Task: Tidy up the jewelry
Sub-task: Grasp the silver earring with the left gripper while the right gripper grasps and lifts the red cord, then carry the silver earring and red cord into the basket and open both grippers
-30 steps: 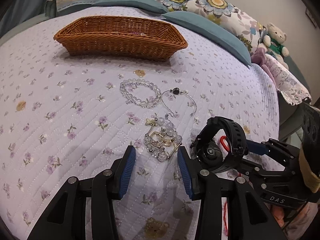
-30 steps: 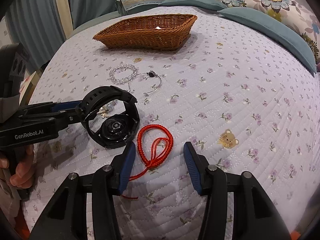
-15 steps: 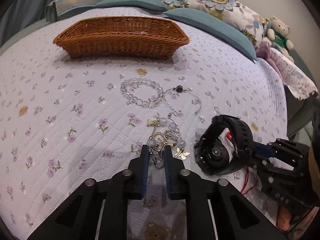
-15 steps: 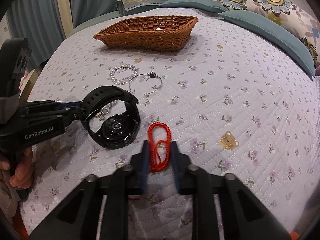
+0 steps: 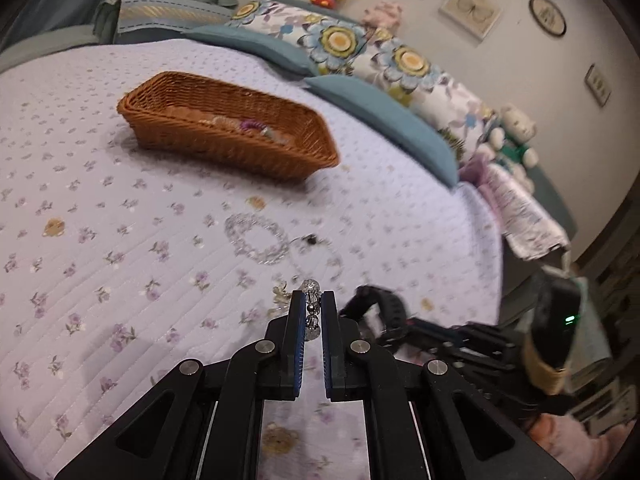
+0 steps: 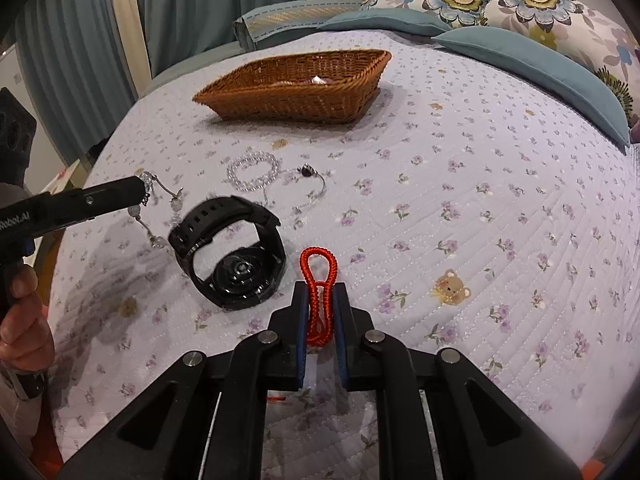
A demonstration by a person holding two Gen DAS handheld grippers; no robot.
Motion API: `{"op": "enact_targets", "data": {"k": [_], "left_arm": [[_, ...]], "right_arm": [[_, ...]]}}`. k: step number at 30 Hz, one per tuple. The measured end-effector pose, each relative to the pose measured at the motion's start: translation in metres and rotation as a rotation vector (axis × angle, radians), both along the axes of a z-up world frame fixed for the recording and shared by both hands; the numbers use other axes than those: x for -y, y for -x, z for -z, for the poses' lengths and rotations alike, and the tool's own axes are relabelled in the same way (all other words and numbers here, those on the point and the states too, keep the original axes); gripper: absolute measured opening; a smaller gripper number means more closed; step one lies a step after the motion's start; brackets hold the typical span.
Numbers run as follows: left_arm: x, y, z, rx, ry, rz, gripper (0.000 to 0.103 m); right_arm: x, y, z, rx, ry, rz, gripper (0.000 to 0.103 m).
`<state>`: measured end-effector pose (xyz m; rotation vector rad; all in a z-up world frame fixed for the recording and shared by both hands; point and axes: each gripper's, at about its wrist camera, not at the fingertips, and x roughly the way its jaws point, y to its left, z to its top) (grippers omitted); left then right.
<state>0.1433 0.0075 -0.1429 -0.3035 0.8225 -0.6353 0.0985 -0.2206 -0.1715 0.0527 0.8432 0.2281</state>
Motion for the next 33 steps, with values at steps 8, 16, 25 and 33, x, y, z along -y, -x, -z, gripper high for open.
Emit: {"op": "enact_targets", "data": {"k": [8,16,25,33], "left_arm": [[-0.003,0.003,-0.035,0.063,0.082,0.051,0.007],[-0.009,-0.016,-0.061,0.121,0.069,0.043,0.007],[-0.001,-0.073,-0.09,0.196,0.045,0.021,0.007],[0.008,-0.166,-0.102,0.216,0.009,-0.034,0.007]], "right_arm": [[0.001,0.002,-0.01,0.021,-0.027,0.001,0.015],[0.0,-0.018,-0.051,0.095,-0.034,-0.018,0.015],[-0.011,-0.096,-0.117,0.222,-0.025,-0.064,0.015],[-0.016,-0.201,-0.127,0.19,-0.083,-0.063,0.015]]}}
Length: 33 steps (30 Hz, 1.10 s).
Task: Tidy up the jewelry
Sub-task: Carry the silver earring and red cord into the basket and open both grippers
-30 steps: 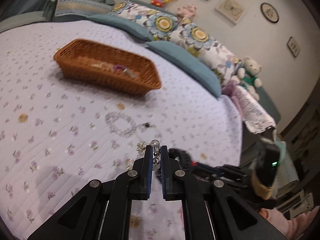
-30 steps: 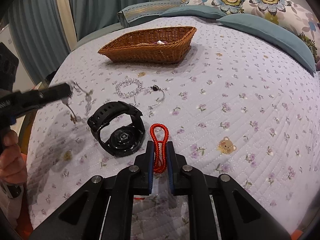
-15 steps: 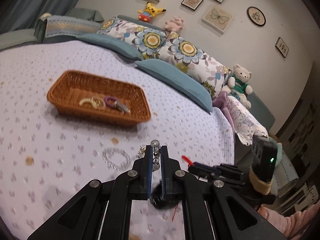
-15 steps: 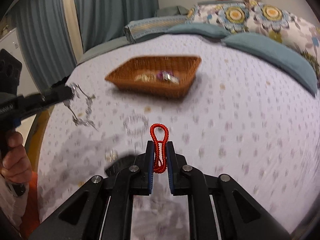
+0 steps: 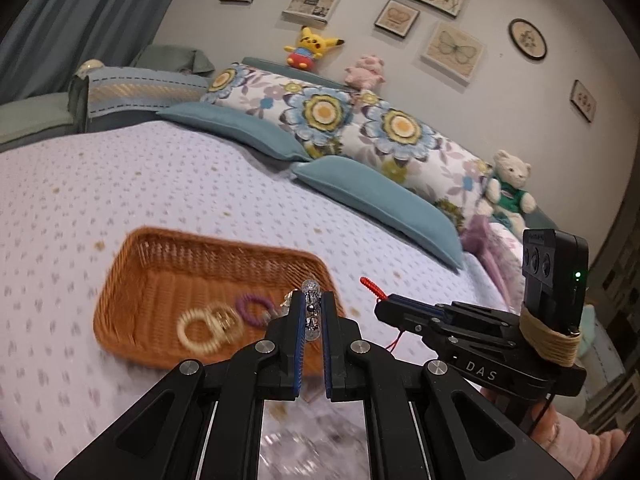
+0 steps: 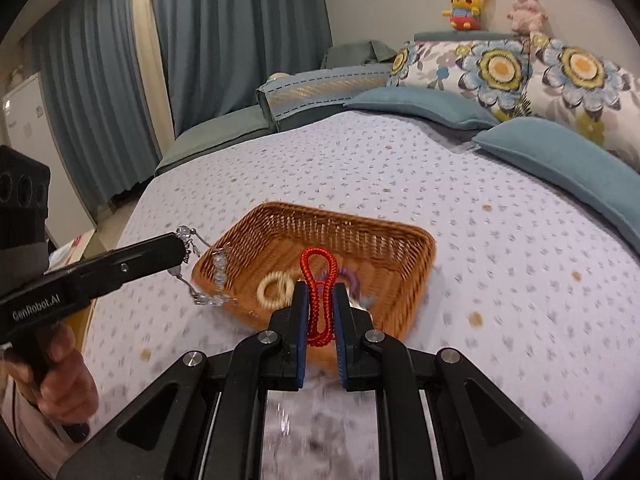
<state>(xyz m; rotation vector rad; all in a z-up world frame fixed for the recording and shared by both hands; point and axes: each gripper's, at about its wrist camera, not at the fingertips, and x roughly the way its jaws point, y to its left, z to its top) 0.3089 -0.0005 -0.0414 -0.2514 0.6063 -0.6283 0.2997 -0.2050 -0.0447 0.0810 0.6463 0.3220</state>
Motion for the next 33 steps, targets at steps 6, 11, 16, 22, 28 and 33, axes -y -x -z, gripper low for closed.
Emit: {"op": "enact_targets", "data": {"k": [6,11,16,22,28,33], "left_arm": [[0.0,-0.048,0.022,-0.049,0.016,-0.007,0.007],[0.002,-0.077,0.049,-0.086,-0.009,-0.029,0.007],[0.006,-0.091,0.069,-0.11,-0.029,-0.039,0.007],[0.008,-0.099,0.086,-0.137,-0.049,-0.052,0.007],[0.011,-0.099,0.089,-0.151,-0.08,-0.06,0.009],[0.005,-0.093,0.084,-0.158,-0.059,-0.059,0.043]], "right_arm": [[0.005,-0.057,0.029,-0.084,-0.047,0.018,0.015],[0.012,-0.091,0.054,-0.161,-0.107,0.041,0.015],[0.014,-0.111,0.076,-0.212,-0.117,0.073,0.015],[0.002,-0.119,0.085,-0.219,-0.044,0.071,0.016],[0.007,-0.121,0.09,-0.251,-0.084,0.068,0.026],[0.011,-0.112,0.082,-0.245,-0.08,0.069,0.031]]}}
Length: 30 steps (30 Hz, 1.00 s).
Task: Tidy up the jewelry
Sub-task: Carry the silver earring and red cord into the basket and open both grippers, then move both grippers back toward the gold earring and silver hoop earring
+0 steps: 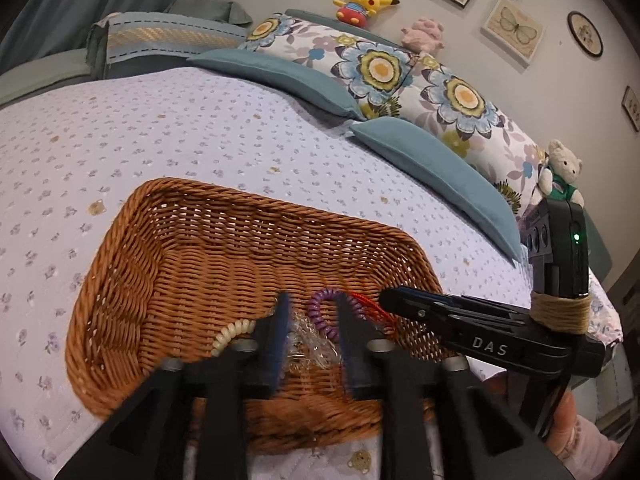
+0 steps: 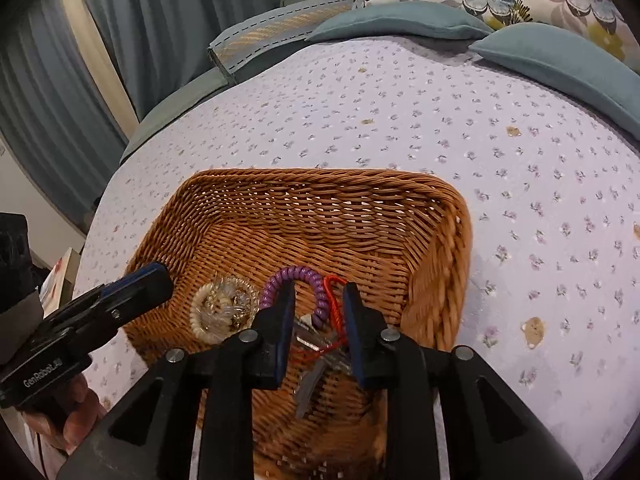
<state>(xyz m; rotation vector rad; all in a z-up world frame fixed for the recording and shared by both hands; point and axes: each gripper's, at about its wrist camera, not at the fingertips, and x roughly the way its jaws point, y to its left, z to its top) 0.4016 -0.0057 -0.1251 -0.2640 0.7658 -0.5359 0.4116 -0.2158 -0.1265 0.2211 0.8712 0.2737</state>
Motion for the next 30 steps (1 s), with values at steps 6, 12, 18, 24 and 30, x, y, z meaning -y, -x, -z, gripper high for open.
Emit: {"op": "enact_targets", "data": {"k": [6,12,18,24,30], "left_arm": [[-0.011,0.03,-0.017,0.02,-0.009,-0.007,0.05],[-0.026,0.087,-0.044,0.063,-0.011,-0.005,0.05],[-0.036,0.16,-0.057,0.085,-0.027,-0.003,0.05],[-0.045,0.219,-0.035,0.029,-0.033,-0.022,0.05],[-0.038,0.247,-0.009,-0.029,-0.032,-0.019,0.05]], "right_arm": [[0.018,0.039,-0.024,0.036,-0.034,-0.006,0.04],[0.035,0.108,-0.054,0.101,-0.062,-0.01,0.046],[0.041,0.176,-0.067,0.127,-0.058,-0.034,0.046],[0.04,0.224,-0.041,0.075,-0.089,-0.066,0.046],[0.042,0.243,-0.005,0.03,-0.139,-0.043,0.046]]}}
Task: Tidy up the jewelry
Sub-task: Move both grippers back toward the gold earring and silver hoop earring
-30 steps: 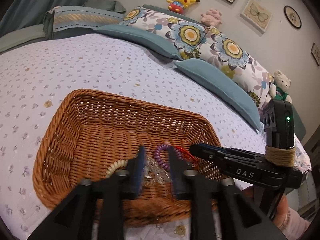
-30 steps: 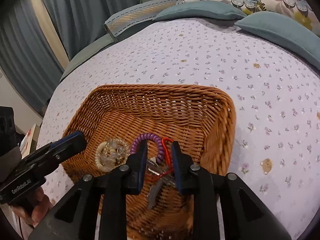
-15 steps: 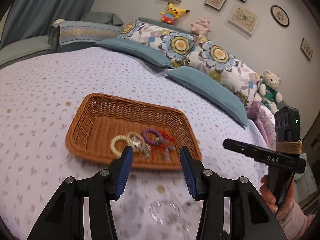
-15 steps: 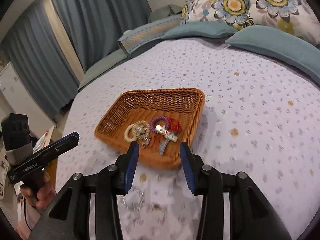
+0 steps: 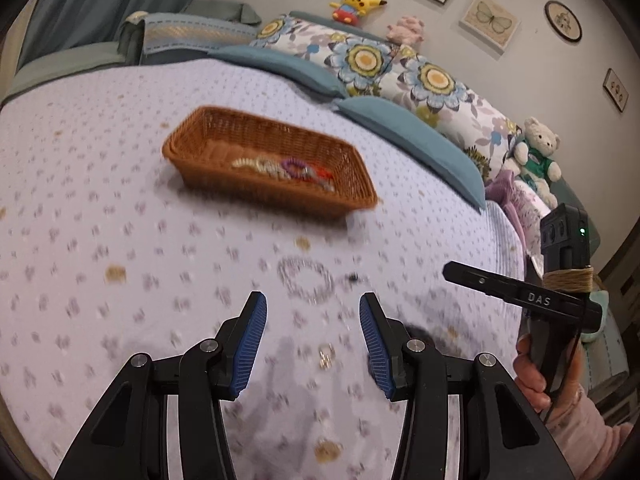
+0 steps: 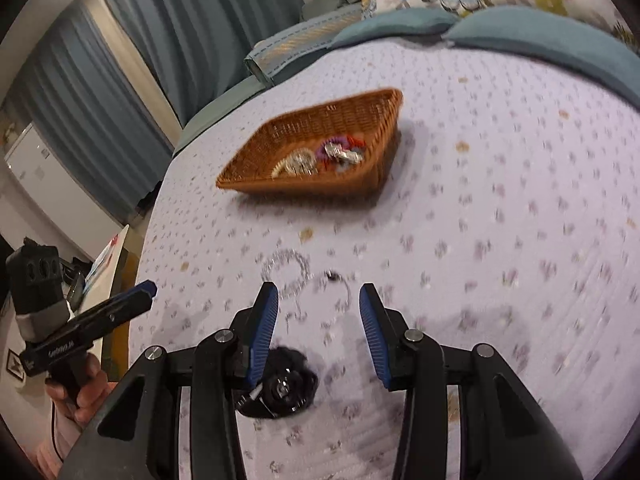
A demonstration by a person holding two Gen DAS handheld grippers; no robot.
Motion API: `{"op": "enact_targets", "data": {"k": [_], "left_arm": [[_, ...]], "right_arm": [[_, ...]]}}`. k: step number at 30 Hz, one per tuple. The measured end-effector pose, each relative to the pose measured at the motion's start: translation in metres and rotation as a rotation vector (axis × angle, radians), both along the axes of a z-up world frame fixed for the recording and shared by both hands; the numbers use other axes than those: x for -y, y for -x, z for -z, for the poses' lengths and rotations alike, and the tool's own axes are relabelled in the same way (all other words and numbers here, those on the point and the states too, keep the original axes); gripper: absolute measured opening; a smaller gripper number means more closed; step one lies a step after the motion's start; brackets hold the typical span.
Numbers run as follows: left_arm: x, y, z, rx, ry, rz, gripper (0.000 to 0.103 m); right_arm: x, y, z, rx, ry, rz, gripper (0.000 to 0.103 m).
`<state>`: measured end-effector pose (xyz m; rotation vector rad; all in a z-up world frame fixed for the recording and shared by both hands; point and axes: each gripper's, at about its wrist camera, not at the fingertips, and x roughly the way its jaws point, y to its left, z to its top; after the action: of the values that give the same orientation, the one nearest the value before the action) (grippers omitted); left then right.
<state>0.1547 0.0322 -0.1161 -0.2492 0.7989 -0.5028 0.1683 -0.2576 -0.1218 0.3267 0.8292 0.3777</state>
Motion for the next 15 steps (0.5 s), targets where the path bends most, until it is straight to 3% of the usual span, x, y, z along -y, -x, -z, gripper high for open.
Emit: {"op": "enact_targets", "data": {"k": [8,11,15], "left_arm": [[0.024,0.005,0.032,-0.054,-0.048,0.058,0.05],[0.026,0.002,0.048,-0.087,-0.052,0.072,0.05],[0.029,-0.002,0.061,-0.108,-0.062,0.077,0.05]], "right_arm": [[0.003,-0.007,0.025,-0.033,0.036,0.002,0.046],[0.003,-0.019,0.03,-0.055,0.019,-0.038,0.046],[-0.008,-0.034,0.032,-0.051,0.092,-0.103,0.046]]}}
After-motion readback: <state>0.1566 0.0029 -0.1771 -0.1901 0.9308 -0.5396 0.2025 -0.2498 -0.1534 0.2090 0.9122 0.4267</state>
